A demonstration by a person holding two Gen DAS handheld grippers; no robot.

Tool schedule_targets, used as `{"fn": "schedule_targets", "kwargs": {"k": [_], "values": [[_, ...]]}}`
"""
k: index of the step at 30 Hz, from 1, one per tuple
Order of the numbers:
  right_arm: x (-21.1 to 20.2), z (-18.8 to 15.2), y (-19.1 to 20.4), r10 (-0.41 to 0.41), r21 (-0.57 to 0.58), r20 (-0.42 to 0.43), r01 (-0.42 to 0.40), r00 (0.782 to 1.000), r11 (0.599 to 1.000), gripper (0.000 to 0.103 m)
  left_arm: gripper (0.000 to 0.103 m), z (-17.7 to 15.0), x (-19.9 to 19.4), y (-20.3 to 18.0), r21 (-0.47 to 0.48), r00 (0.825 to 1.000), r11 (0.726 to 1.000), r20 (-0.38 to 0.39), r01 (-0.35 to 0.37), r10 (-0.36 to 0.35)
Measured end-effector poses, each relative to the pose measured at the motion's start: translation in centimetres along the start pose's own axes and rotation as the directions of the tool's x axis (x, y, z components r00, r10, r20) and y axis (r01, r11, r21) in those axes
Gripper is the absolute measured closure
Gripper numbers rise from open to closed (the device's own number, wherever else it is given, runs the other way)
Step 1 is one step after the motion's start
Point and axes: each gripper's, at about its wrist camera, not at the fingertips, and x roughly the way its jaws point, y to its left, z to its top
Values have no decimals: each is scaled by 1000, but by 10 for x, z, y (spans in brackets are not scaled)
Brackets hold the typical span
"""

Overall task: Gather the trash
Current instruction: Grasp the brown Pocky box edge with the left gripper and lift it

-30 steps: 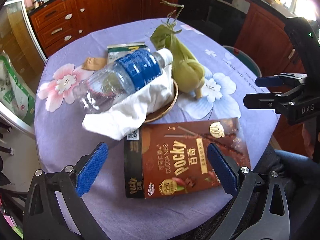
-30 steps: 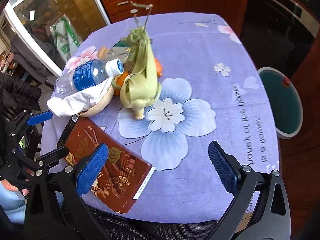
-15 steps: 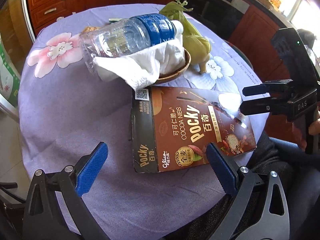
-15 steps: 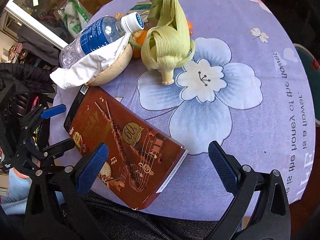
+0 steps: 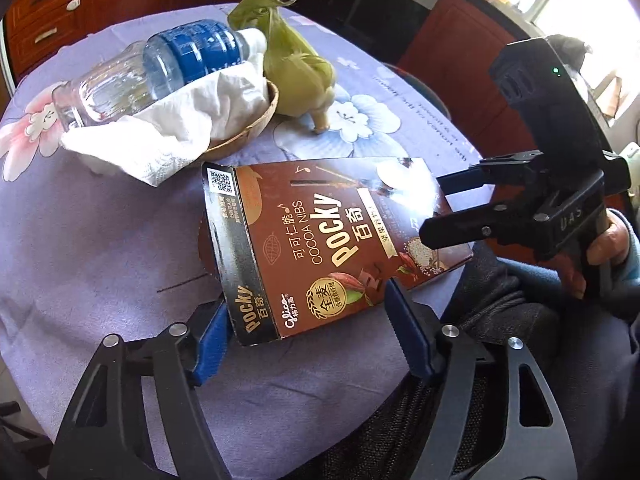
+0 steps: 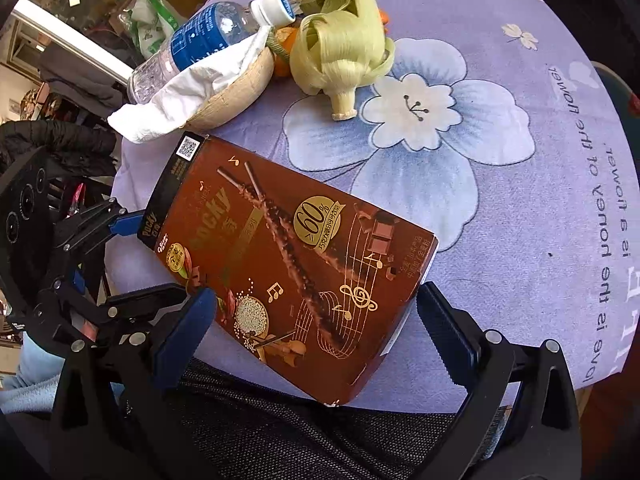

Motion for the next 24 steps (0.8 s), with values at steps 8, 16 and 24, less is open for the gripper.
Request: {"fn": "schedule_targets", "kwargs": {"k": [8,16,24], "values": [[-7,1,-36,3,87,52,-7,999,996,7,47,9,20,-10,2,996,998,-66,63,-63],[-1,-2,-29,-17,64,72,12,997,998,6,52,24,12,-36,58,992,990,0,125,-126],[-16,2,-52,79,138,108,-93,991,986,6,83,37,-9,-38,-18,986,989,83,144,-143]]}}
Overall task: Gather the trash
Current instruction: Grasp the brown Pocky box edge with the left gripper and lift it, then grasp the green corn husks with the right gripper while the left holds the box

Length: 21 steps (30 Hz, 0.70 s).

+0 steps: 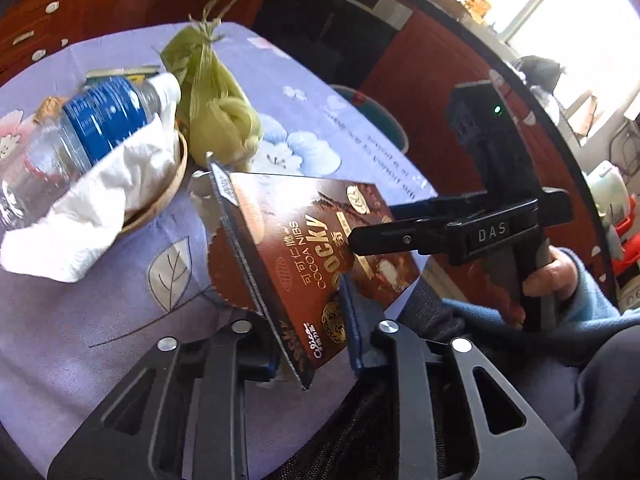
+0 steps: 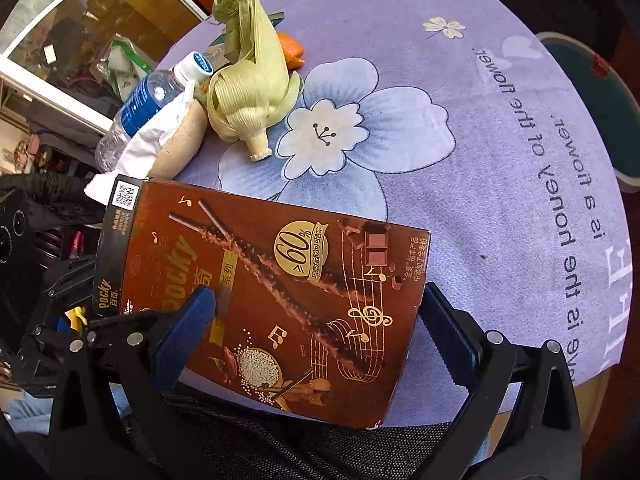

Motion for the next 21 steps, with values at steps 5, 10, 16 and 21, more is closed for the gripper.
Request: {"fn": "schedule_targets", "kwargs": {"k": [5,10,16,21], "values": [[-37,12,4,-8,-16,108,10,994,1000,6,97,25,-40,-45,112,993,993,119,-40,26],[-64,21,8,-43,-13,194,46,980,999,6,102,52,-63,-75,174,971,979,231,-104,62],[-81,33,12,-64,-20,253,72,965,997,6,102,87,-93,-78,156,910,957,378,-244,170],[-67,47,30,-90,-75,248,112,965,991,6,102,104,-107,-54,61,842,929,447,-366,303]]}}
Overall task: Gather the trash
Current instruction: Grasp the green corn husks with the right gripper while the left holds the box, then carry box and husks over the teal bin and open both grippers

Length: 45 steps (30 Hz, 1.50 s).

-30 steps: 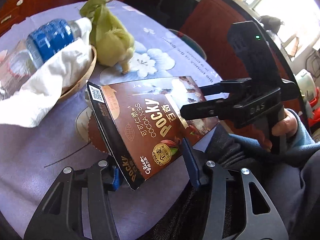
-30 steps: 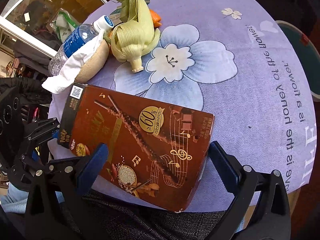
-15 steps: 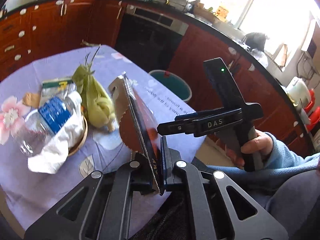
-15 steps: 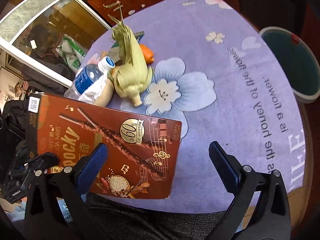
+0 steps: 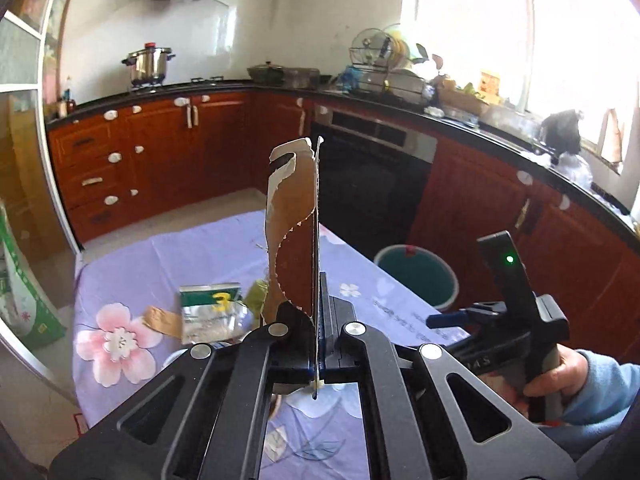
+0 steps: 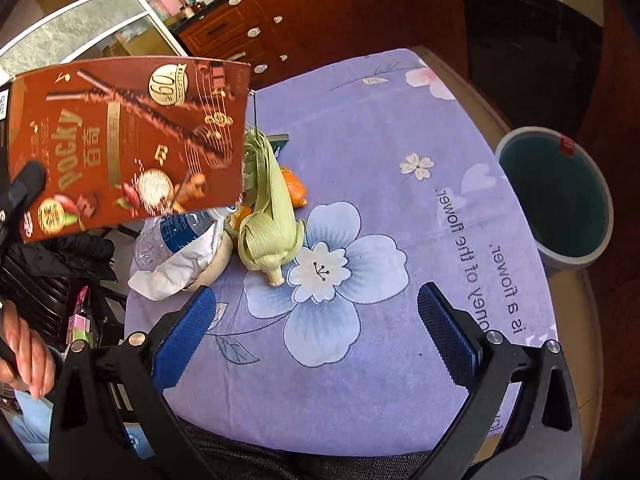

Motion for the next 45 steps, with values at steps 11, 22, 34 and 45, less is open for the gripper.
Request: {"fn": "schedule_targets", "kwargs": {"k": [11,22,34,45], "values": [[52,27,81,23,-210,-33,-29,999,977,6,102,-3,1,87,-157,995,984,31,-83,89],[102,68,68,-105,-160,-29,99,994,982,40,102,-17,20,120,-216,998,974,9,-64,68],[125,75,54,-75,-140,-67,65,995,988,96,102,-18,42,116,-205,998,977,-38,-64,58],[41,66,1,-91,-33,76,93,993,995,97,102,0,54,77,-140,999,990,-42,-29,23]]}}
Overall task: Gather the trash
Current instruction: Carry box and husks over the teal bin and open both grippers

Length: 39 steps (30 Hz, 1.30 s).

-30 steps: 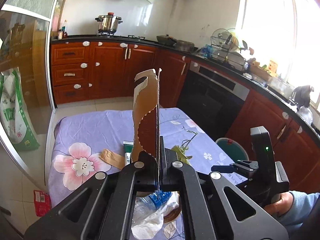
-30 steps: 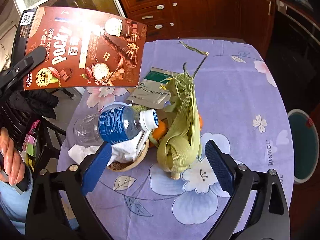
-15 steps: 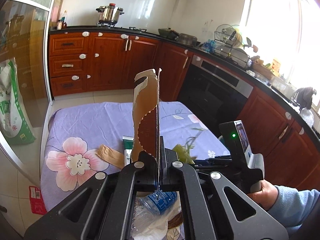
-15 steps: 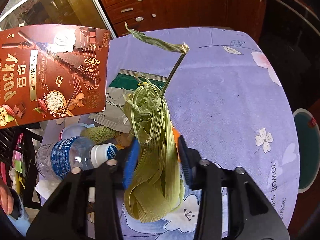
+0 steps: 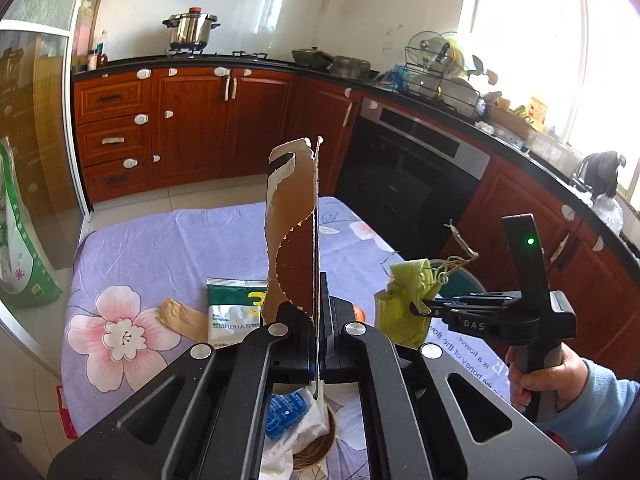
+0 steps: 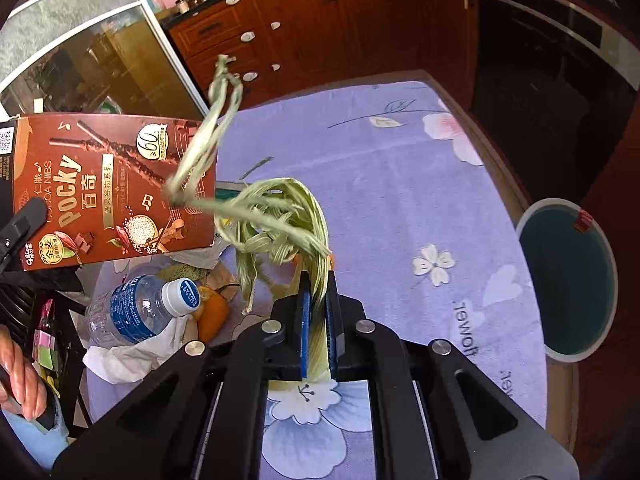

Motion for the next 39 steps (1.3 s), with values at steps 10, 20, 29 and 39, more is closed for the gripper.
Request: {"fn": "schedule_targets", "kwargs": {"k": [10,20,29,39], "values": [[-76,-11,-47,-6,72,132,-4,991,997,97,102,11,8,-64,96,998,993,-13,67,-66],[-128,-13,-143,-137,237,253,76,958,969,97,102,22,64,-156,219,981,958,-103,186,-167],[-151,-25,-232,-262,393,292,135,920,909,97,102,27,158,-247,296,944,909,-235,295,-230],[-133,-28,-291,-311,472,241,169,920,865,96,101,9,266,-300,293,890,885,-389,362,-235]]}}
